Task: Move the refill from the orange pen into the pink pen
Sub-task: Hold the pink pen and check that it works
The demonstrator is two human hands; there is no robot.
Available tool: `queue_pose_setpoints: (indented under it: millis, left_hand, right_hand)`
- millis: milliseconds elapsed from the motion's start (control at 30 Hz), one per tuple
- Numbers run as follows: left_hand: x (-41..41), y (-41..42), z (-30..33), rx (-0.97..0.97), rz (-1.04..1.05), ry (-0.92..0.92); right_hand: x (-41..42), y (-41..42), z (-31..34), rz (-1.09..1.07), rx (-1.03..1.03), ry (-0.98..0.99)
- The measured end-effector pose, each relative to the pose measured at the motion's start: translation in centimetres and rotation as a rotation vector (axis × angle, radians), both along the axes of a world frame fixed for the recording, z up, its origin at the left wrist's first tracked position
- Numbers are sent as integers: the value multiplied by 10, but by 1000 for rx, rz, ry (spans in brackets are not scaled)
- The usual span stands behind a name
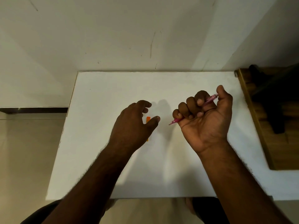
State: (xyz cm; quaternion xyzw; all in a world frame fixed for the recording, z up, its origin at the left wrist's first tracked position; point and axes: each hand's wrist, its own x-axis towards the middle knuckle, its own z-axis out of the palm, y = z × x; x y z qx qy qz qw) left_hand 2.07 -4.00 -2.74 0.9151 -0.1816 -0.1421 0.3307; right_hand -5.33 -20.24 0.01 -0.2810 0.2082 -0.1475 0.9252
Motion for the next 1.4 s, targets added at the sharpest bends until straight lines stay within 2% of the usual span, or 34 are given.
queue_pose_setpoints:
  millis: [1400]
  left_hand:
    - [1,1,-1,13,-9,1]
  right_hand:
    - [-1,-2,-1,-20,73,-10]
